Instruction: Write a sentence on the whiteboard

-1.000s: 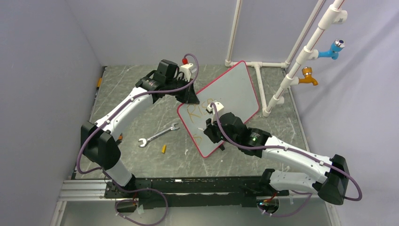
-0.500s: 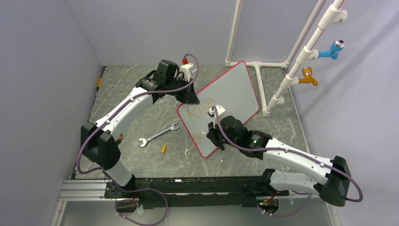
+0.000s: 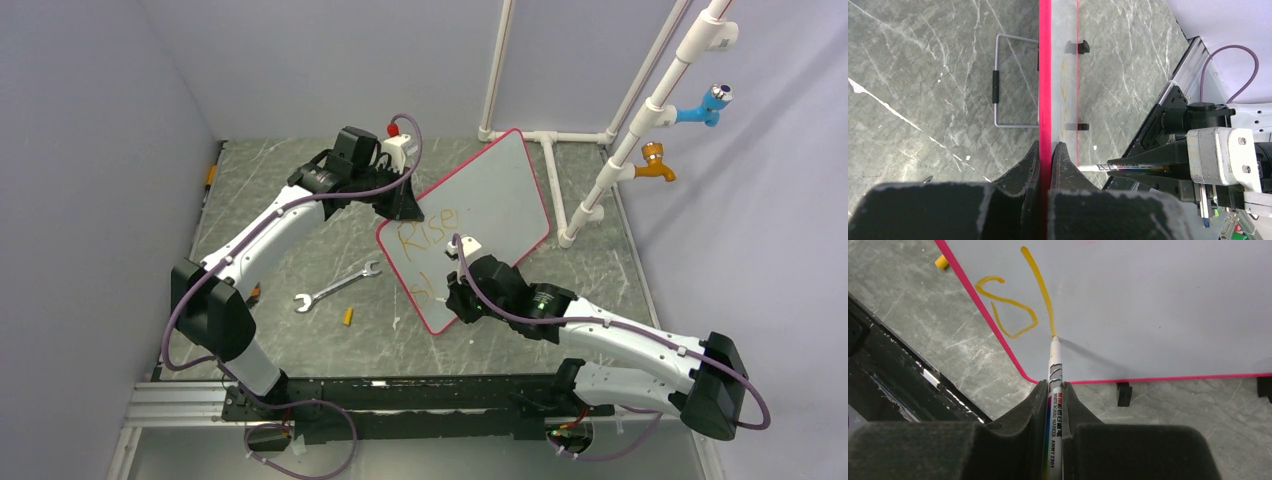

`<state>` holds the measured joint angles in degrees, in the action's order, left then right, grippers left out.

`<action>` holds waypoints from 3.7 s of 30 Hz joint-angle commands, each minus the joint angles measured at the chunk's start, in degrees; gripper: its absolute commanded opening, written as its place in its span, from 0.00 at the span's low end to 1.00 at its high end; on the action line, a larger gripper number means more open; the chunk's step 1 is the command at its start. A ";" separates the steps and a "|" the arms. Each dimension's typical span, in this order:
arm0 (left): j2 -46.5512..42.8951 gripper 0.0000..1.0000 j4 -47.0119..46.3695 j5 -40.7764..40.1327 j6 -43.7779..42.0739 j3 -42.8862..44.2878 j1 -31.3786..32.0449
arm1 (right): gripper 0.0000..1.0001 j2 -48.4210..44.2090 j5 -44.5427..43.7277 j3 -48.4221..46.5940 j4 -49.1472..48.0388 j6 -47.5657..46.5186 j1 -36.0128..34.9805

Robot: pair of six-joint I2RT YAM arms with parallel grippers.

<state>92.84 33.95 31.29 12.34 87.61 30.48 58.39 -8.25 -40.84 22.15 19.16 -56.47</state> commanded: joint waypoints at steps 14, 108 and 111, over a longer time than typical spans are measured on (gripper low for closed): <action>-1.39 0.00 0.16 -13.60 -10.07 -0.51 -0.61 | 0.00 3.71 -5.56 -8.54 -0.58 -1.07 -0.04; -2.40 0.00 0.07 -13.53 -10.05 -0.60 -0.60 | 0.00 -0.15 -7.64 -1.39 -0.48 6.01 0.12; -2.45 0.00 -0.03 -13.44 -10.01 -0.60 -0.58 | 0.00 -0.31 -8.06 -3.07 0.82 5.45 0.13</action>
<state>92.07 34.35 30.26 12.71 87.44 30.61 59.02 -16.34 -42.35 23.33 23.90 -56.51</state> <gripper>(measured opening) 0.063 0.132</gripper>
